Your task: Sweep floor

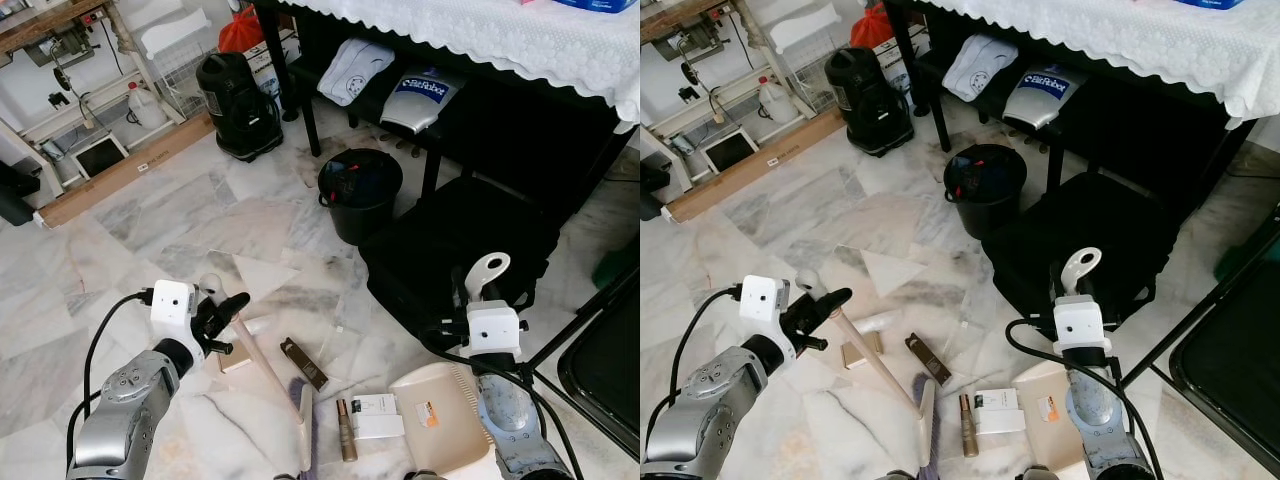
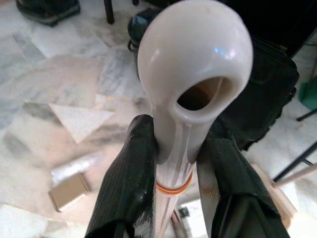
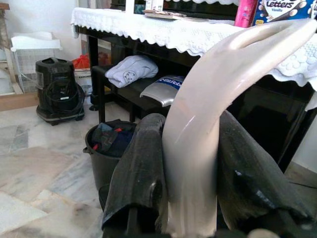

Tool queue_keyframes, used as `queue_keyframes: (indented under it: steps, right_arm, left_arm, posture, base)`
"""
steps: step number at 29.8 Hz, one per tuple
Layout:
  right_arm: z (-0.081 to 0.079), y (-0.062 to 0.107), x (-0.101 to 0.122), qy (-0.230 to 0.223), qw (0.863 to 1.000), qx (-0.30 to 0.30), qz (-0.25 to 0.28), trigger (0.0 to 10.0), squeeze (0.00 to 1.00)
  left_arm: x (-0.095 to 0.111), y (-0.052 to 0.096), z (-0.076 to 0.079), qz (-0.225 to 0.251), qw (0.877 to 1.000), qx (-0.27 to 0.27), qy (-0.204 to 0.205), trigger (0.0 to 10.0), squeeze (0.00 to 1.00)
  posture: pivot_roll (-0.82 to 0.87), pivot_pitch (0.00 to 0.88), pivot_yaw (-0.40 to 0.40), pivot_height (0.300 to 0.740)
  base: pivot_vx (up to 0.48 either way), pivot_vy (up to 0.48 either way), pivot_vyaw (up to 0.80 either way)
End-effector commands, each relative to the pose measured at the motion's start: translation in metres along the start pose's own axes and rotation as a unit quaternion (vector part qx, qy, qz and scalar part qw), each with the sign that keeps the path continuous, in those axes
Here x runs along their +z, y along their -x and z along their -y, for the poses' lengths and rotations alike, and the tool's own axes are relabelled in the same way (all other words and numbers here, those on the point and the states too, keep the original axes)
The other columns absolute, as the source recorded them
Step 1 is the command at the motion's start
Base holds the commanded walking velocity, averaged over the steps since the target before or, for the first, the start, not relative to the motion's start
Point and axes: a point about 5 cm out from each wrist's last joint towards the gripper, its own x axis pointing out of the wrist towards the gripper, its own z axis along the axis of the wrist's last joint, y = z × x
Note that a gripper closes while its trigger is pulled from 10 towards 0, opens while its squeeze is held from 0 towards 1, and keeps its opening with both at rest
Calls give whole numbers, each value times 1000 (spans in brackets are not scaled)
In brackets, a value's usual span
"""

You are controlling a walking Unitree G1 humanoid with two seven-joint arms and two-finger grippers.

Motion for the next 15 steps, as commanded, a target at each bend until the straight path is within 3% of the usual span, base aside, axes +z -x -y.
queue_keyframes:
  steps: [1,8,15]
  right_arm:
    - [-9,9,-11,-6,999,15,-36,10000,0]
    - [-8,10,-11,-13,999,6,-37,10000,0]
    - [-9,10,-11,-18,999,4,-35,10000,0]
  left_arm:
    - [-5,3,-1,-16,1000,-8,20,10000,0]
    - [5,-5,-1,2,998,-12,65,10000,0]
    - [6,-3,-1,1,996,-22,89,10000,0]
  posture:
    - [6,193,187,740]
    - [-4,196,197,740]
    - [2,201,199,740]
  base:
    - [0,0,0]
    - [0,0,0]
    - [0,0,0]
